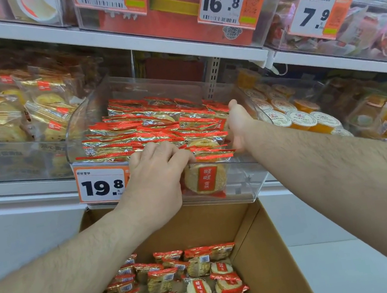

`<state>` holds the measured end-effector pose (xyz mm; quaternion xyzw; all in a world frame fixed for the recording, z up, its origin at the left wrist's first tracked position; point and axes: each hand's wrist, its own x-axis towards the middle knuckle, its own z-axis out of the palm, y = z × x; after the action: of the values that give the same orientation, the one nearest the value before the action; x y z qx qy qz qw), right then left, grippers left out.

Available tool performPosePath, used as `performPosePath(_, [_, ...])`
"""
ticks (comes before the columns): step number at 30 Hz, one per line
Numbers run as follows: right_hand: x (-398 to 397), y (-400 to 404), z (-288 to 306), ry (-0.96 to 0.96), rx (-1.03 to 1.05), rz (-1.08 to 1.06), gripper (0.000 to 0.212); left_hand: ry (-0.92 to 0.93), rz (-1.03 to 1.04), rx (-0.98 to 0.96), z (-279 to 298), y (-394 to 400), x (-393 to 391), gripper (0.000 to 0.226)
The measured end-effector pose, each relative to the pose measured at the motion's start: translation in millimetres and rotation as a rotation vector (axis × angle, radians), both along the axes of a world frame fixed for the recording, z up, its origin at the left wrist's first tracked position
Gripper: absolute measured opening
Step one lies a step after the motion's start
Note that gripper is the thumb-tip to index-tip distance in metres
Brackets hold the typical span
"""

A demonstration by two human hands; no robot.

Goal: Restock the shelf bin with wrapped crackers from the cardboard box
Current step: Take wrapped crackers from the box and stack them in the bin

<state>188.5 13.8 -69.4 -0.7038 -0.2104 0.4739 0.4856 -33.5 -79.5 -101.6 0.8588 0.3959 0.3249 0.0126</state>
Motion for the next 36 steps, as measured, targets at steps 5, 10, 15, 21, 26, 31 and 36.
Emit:
performPosePath(5, [-19, -45, 35, -0.078, -0.018, 0.059, 0.068, -0.026, -0.019, 0.103, -5, -1, -2, 0.042])
performPosePath(10, [-36, -82, 52, -0.49, 0.053, 0.172, 0.065, -0.093, -0.096, 0.225, 4, -14, 0, 0.031])
performPosePath(15, [-55, -151, 10, -1.135, 0.594, 0.223, 0.01, 0.013, -0.341, 0.001, -5, -36, 0, 0.02])
performPosePath(21, [-67, -177, -89, -1.041, 0.556, 0.411, 0.004, 0.41, -0.306, -0.467, -45, -33, -10, 0.02])
performPosePath(26, [-70, -156, -166, -0.934, 0.28, 0.539, 0.006, 0.525, -0.229, -0.712, -75, -22, -30, 0.043])
performPosePath(31, [-104, -146, -244, -0.806, -0.115, 0.736, 0.021, 0.521, -0.145, -0.851, -90, -12, -48, 0.04])
performPosePath(36, [-182, -163, -297, -0.558, -0.397, 0.888, 0.045, 0.582, -0.086, -0.927, -102, -10, -64, 0.035])
